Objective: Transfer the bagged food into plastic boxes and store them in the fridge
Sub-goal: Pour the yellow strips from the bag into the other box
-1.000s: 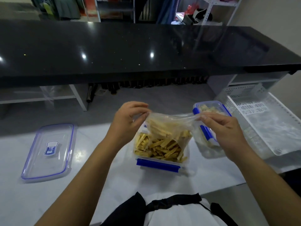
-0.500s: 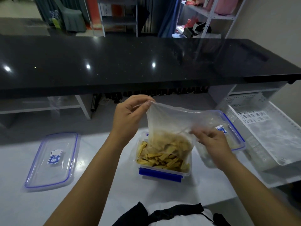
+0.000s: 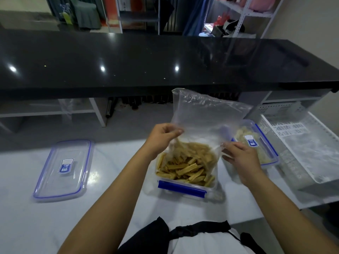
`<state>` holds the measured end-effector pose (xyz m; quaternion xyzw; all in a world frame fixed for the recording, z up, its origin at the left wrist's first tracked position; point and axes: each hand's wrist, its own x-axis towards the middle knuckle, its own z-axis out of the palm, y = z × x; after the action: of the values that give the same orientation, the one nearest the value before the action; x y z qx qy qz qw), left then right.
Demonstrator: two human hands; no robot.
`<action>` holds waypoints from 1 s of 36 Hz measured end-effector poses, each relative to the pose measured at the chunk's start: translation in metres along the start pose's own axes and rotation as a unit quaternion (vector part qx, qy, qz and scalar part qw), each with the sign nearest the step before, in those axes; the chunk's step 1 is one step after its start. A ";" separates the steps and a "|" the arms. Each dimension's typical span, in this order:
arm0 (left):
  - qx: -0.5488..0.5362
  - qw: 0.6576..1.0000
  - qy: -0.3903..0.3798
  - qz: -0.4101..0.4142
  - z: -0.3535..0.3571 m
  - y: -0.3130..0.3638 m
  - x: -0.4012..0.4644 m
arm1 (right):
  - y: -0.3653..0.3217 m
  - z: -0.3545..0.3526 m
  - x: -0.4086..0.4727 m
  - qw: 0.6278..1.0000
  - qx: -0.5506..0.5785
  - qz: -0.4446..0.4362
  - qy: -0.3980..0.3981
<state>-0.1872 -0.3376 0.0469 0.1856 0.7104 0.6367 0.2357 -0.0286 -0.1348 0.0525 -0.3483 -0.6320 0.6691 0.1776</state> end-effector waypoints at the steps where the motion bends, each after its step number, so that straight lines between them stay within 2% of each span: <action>1: -0.020 1.000 -0.006 0.010 -0.001 0.002 0.000 | -0.004 0.000 0.001 1.000 0.026 0.003 0.001; 4: -0.103 0.994 -0.004 0.026 -0.003 0.007 -0.004 | -0.014 -0.004 0.000 0.998 0.054 -0.015 -0.018; 6: -0.121 0.992 0.016 0.030 -0.002 0.006 -0.004 | -0.013 -0.005 -0.002 0.998 0.051 -0.022 -0.034; 11: -0.025 0.999 -0.024 -0.039 -0.001 -0.016 -0.011 | 0.013 -0.001 -0.006 0.996 -0.053 0.010 -0.070; 14: -0.004 1.000 -0.006 -0.030 0.002 -0.023 -0.017 | 0.016 0.002 -0.003 0.996 -0.076 -0.011 -0.052; 21: -0.067 0.997 0.041 0.015 -0.004 -0.008 -0.022 | 0.004 0.007 -0.003 0.997 -0.009 -0.025 -0.070; 27: 0.008 0.998 0.046 -0.036 0.002 -0.022 -0.031 | 0.016 0.006 -0.006 0.997 -0.025 0.000 -0.067; 36: -0.026 0.997 0.071 0.020 0.006 0.001 -0.035 | -0.009 0.010 -0.011 0.994 0.040 -0.018 -0.102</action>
<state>-0.1549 -0.3529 0.0508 0.1484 0.7048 0.6709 0.1766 -0.0296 -0.1487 0.0639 -0.2600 -0.6260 0.7222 0.1380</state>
